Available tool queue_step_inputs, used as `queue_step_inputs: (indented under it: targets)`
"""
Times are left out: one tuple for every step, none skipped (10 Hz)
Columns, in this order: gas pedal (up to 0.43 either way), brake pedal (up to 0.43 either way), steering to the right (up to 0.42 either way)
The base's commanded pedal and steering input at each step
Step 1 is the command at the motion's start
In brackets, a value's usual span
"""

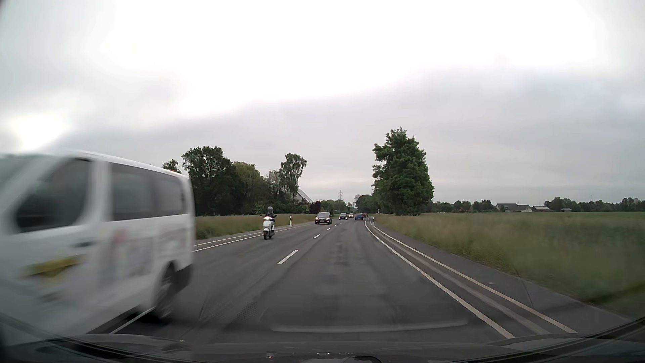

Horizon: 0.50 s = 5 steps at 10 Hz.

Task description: Follow the waypoints while adhering to traffic rules and regulations

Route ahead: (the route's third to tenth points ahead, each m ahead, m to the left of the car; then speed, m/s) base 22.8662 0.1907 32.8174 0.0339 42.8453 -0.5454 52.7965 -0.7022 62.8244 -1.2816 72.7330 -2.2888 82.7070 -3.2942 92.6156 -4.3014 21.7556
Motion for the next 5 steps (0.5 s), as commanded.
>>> queue_step_inputs:
  targets:
    - [0.268, 0.0, 0.012]
    - [0.268, 0.0, 0.012]
    - [0.268, 0.0, 0.012]
    - [0.268, 0.0, 0.013]
    - [0.268, 0.0, 0.012]
